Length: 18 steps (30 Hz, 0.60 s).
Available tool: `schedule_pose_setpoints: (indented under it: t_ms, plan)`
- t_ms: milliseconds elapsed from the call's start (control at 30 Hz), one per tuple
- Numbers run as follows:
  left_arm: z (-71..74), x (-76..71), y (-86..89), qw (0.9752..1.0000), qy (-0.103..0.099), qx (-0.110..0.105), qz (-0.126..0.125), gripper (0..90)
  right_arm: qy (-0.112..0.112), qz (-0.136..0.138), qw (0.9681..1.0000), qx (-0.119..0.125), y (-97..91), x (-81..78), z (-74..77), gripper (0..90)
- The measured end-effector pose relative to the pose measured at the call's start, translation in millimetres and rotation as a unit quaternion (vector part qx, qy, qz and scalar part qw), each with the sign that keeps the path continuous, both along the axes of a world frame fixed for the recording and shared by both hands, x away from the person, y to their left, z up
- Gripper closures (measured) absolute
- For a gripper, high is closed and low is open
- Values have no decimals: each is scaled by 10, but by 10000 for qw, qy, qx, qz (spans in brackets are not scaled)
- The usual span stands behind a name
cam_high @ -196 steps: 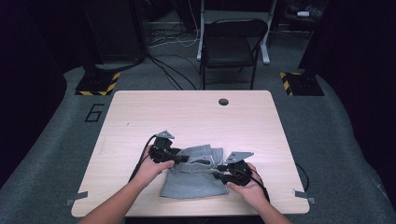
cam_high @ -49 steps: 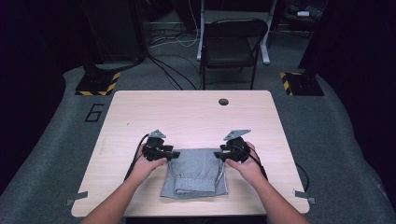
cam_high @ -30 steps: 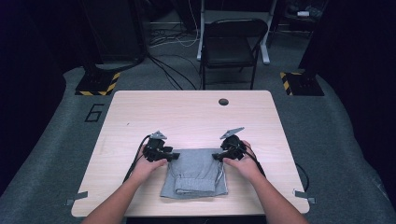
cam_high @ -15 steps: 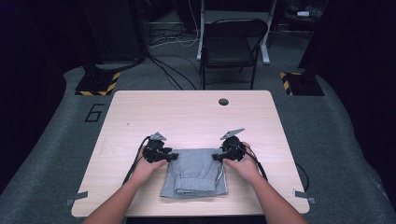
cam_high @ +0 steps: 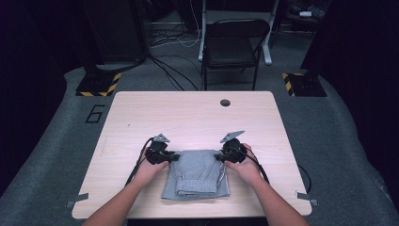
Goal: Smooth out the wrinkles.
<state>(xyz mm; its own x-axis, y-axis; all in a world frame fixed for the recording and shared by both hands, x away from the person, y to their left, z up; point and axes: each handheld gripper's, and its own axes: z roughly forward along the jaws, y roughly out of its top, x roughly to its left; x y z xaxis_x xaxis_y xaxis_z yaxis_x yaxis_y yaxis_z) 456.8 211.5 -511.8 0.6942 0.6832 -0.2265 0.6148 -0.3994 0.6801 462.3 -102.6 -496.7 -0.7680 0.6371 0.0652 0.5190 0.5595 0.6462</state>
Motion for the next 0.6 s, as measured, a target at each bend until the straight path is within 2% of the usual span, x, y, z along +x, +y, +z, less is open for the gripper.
schedule_pose_setpoints:
  t_ms: [67,133,267,300,333,400,433,467,500,600]
  plan:
    - [15,11,0,10000,-16,-35,-12,749,14,-56,10000,56,-1,-15,25,701]
    - [36,18,-8,10000,-44,-12,3,750,-43,14,10000,62,-13,-11,54,702]
    - [76,43,23,9999,-83,-125,73,750,-35,-78,9996,253,-30,11,97,704]
    - [90,53,31,9999,-56,-132,85,751,-18,-39,9997,254,-42,25,111,703]
    - [109,74,43,9998,-120,-107,68,751,-29,-56,9997,249,-34,37,127,703]
    - [153,99,45,9997,-152,-163,131,751,-138,-32,9997,201,-16,65,174,703]
    - [171,115,42,9995,-186,-175,197,751,-228,-52,9995,217,-4,79,194,703]
    - [185,148,55,9994,-245,-173,168,750,-186,-91,9996,208,3,96,218,702]
    - [191,169,51,9992,-193,-244,257,750,-197,-122,9996,186,15,124,230,702]
    - [211,253,55,9987,-251,-284,353,750,-304,-200,9991,210,20,209,262,702]
